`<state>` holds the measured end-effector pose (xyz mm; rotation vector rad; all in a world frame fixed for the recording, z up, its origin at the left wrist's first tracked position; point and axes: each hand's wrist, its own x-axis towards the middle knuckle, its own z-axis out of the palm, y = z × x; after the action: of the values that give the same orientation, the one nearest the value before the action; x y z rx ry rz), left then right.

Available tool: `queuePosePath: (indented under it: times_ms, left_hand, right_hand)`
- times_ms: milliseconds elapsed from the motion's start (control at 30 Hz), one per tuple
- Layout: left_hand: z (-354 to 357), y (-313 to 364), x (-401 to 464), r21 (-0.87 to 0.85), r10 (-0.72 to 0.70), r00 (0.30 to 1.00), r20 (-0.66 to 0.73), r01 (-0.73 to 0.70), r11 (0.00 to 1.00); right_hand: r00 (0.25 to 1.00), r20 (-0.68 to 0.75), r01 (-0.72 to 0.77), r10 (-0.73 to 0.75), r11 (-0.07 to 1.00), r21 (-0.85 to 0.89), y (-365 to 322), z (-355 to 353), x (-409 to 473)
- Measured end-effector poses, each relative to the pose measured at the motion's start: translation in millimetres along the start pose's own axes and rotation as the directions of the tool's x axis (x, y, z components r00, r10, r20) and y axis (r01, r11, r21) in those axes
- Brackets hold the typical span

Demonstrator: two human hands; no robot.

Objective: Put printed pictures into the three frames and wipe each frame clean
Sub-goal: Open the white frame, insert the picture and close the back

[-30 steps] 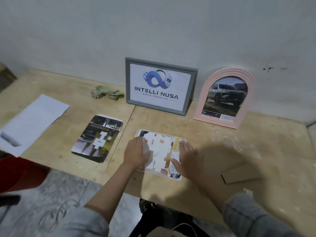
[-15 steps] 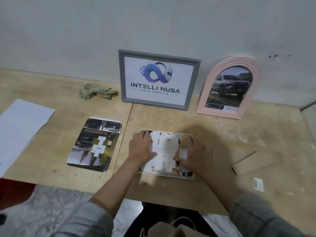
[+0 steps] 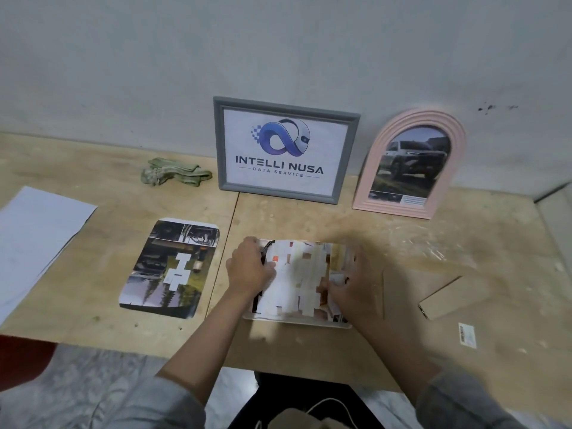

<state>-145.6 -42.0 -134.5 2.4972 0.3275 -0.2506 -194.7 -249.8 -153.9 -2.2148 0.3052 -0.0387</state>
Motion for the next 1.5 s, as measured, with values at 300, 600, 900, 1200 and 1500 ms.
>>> queuePosePath:
  times_ms: [300,600,900,1200,1500]
  left_hand:
    - [-32,7,-27,-0.564,-0.156,0.981,-0.116,0.064,0.823]
    - [-54,-31,-73,-0.812,-0.491,0.87,-0.04,0.258,0.524]
    - [-107,-115,-93,-0.865,-0.743,0.637,-0.204,0.238,0.442]
    - [-182,-225,-52,-0.836,-0.792,0.551,-0.263,0.28,0.472]
    - [-243,-328,-4,-0.697,-0.676,0.661,-0.326,0.315,0.645]
  right_hand:
    - [0.979,0.007,-0.198,0.202,0.948,0.25,-20,-25,21]
    - [0.968,0.239,-0.154,0.074,0.929,0.338,-90,-2,55]
    - [0.856,0.494,0.049,-0.153,0.975,0.216,-174,95,29]
    - [0.762,0.577,0.287,-0.295,0.952,0.107,-283,243,11]
    - [0.734,0.621,0.289,-0.276,0.954,0.082,-369,374,9]
